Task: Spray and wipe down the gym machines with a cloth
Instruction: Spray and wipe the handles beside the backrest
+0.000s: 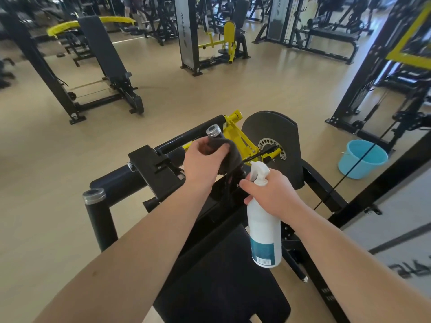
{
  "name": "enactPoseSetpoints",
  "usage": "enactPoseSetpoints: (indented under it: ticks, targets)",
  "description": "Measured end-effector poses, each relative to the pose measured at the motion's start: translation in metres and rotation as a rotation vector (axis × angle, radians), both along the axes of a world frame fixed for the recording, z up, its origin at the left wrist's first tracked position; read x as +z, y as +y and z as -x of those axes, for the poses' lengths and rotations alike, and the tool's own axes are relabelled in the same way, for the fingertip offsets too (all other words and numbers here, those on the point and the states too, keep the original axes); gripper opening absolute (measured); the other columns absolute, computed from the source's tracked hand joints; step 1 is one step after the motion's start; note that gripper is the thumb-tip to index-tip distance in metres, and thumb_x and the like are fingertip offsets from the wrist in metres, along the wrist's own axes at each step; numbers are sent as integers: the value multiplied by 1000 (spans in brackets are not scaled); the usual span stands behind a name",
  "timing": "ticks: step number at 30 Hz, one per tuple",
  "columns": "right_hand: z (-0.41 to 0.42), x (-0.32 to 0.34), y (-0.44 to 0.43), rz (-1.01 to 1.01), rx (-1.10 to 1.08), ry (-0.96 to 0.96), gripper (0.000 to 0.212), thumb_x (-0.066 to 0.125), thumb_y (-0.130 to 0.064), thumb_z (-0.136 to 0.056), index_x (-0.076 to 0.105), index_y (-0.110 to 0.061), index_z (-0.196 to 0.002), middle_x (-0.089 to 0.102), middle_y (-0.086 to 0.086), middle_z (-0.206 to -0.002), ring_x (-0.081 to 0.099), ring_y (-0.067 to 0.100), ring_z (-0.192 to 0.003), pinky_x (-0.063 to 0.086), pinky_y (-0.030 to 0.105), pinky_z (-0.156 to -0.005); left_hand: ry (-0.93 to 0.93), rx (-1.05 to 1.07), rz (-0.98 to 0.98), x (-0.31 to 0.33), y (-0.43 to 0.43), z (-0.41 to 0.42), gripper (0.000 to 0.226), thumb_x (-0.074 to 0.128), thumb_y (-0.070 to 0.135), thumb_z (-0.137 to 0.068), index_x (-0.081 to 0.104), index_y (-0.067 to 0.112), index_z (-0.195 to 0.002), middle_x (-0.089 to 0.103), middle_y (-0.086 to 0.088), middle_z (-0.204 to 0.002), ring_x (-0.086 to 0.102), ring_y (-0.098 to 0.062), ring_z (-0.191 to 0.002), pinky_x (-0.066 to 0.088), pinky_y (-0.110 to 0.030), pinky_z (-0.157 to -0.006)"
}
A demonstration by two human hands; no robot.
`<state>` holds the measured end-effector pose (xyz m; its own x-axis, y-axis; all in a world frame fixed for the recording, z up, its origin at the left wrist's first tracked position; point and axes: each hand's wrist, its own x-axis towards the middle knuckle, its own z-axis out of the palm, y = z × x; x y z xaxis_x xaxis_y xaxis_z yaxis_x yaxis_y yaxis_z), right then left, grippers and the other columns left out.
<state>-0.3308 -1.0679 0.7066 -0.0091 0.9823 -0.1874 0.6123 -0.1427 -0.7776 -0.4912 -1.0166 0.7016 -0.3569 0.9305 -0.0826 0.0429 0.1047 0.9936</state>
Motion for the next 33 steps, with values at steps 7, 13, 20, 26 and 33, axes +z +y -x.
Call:
enactPoseSetpoints:
  ticks: [7,13,20,26,33]
  targets:
    - [-9,-16,0,15,-39,-25,16,66,-46,-94,55,-36,-90,70,-11,-75,64,-14,-63,49,21,-59,227,-128,103,-24,9,-11,40,81,46,-82,65,26,-112,70,7,-102,67,-12,-97,58,-36,-92]
    - [-20,-25,1,9,-87,-36,20,67,-49,-91,60,-31,-92,70,-14,-65,70,6,-65,57,27,-65,188,-87,16,-31,11,-14,37,83,35,-82,68,23,-114,73,7,-103,69,-11,-100,58,-37,-95]
    - [-32,-31,7,-21,-100,-10,21,66,-51,-90,64,-30,-94,72,-16,-70,71,7,-71,59,28,-68,56,-85,-70,-40,23,-20,24,75,28,-91,69,15,-110,75,1,-99,72,-11,-94,51,-9,-66]
    - [-32,-41,2,11,-103,-22,18,67,-47,-91,62,-31,-86,70,-16,-67,67,-6,-69,57,24,-64,75,-237,35,-37,26,-19,24,77,30,-88,68,20,-107,75,0,-96,73,-15,-90,57,-17,-63]
    - [-27,-34,4,39,-120,26,18,68,-48,-91,60,-33,-86,71,-13,-70,71,5,-67,60,28,-67,-184,-79,-156,-13,40,-4,27,80,14,-86,70,12,-110,75,-6,-104,74,-15,-95,60,-27,-83]
